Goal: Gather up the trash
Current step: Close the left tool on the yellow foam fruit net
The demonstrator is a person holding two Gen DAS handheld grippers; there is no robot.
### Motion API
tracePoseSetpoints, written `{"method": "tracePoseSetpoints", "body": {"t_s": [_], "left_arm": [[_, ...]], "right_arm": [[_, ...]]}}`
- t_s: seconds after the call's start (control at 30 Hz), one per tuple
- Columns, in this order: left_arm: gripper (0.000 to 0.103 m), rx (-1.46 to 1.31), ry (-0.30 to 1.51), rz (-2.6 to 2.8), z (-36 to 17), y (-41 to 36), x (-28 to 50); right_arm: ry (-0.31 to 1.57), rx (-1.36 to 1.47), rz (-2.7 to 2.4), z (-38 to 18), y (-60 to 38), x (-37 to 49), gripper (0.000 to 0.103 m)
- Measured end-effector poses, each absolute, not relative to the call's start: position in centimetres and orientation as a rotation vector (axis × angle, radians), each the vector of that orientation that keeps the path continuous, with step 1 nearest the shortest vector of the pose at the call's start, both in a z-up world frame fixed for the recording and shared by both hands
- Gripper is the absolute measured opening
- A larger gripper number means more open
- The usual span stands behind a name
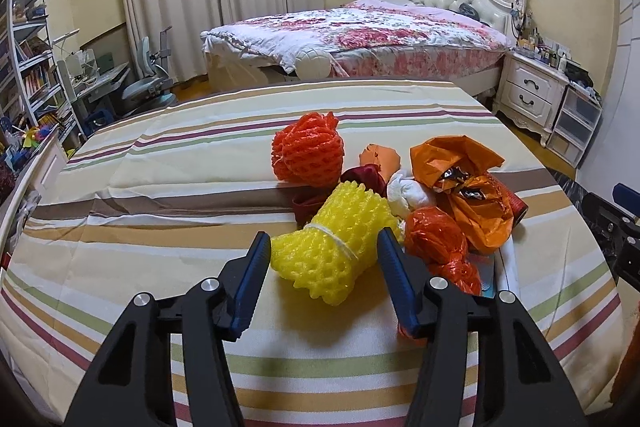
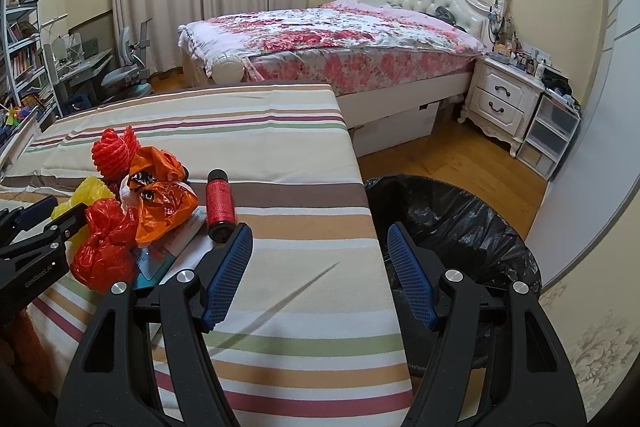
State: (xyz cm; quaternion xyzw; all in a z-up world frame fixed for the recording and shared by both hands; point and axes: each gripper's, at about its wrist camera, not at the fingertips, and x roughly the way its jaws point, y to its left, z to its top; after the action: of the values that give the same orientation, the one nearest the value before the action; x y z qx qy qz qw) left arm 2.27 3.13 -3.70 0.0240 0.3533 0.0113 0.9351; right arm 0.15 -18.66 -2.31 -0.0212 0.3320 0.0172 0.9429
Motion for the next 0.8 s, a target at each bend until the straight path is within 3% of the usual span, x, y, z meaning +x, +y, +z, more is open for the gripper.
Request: {"method": "tracePoseSetpoints", "body": {"t_s": [0.23,0.5,0.53,0.6,0.63,0.8], "left_arm": [[0.026,0.017,0.698,0.018,-2.6,4.1,0.7],[0.025,-0.037,0.700,0.051,-2.3,6.5,-0.9],[0.027,-0.041,0.704,0.052,-2.4,6.7,-0.9],[0.048,-0.055,0.703,0.060,-2.5,7.0,-0.8],[0.064,-0.063,0.686,0.065,-2.5,7.1,-1.0],[0.070,-0.032,0.660,0.041,-2.1,6.0,-0.5]], "right_arm": [[0.669,-0.062,0.072,-1.7,-17.1,-0.1,0.068],[0.655,-0.108,0.132,-1.2,-13.9,-0.7,0.068],[0.655,-0.112,0.135,-1.2,-13.7,-0.8,0.068],[0.657,-0.118,0.137,-1.2,-13.4,-0.8,0.068],[0.658,-0.120,0.136,-1.2,-13.3,-0.8,0.068],[0.660,-0.115,0.116,-1.2,-13.6,-0.7,0.069]]}}
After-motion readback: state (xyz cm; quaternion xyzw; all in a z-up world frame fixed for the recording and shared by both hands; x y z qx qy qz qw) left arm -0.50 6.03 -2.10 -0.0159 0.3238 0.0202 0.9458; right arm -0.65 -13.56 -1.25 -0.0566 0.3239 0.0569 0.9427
